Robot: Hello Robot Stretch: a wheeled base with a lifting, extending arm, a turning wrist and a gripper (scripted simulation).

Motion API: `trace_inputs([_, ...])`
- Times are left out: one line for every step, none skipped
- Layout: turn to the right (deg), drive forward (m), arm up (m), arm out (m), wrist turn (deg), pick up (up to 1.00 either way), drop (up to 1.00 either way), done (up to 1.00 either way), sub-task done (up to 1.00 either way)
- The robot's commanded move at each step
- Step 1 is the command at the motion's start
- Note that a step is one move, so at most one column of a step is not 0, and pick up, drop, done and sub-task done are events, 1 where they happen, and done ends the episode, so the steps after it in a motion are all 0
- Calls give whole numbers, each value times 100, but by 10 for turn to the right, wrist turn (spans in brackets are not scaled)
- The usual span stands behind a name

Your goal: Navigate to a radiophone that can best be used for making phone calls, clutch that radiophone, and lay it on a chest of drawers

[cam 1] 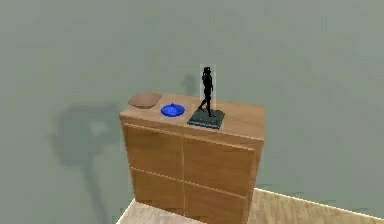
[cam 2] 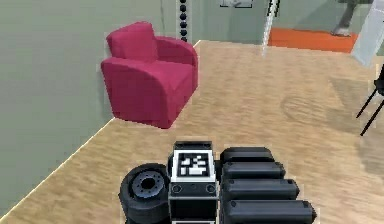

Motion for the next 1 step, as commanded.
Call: trace_inputs([90,0,0,0,0,0,0,0,0])
